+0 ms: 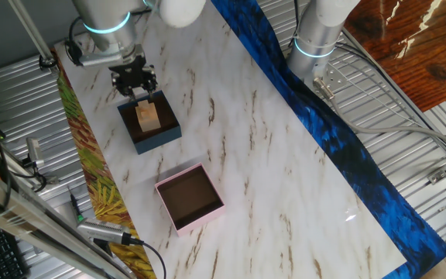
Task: Move an object from one box to another
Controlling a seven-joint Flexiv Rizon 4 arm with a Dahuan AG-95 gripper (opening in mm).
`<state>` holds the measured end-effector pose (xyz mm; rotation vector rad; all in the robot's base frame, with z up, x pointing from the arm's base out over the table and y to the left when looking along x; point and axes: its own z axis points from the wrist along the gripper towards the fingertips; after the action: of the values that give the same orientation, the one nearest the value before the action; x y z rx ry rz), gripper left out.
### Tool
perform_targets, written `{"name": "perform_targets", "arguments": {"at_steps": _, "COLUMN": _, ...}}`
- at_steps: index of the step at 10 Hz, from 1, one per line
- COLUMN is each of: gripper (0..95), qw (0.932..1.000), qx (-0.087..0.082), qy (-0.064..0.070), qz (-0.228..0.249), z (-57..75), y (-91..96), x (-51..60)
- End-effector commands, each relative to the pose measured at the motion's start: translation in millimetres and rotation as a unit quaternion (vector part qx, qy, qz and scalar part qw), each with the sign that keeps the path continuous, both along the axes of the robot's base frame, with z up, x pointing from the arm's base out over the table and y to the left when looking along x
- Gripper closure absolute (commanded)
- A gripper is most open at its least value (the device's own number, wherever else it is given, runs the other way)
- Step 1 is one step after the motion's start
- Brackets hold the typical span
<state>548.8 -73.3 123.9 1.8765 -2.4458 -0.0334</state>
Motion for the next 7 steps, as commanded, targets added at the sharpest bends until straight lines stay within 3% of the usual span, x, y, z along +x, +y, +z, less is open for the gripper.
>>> {"name": "perform_targets", "arguments": {"at_steps": 1, "gripper": 57.0, "qw": 1.0000, "qx": -0.001, "qy": -0.003, "qz": 0.001, "z": -6.5, "y": 3.8, "x": 1.1}}
{"name": "perform_targets", "arguments": {"at_steps": 7, "gripper": 57.0, "qw": 1.0000, "qx": -0.006, "qy": 0.002, "qz": 0.002, "z": -11.1, "y": 3.5, "x": 1.8}}
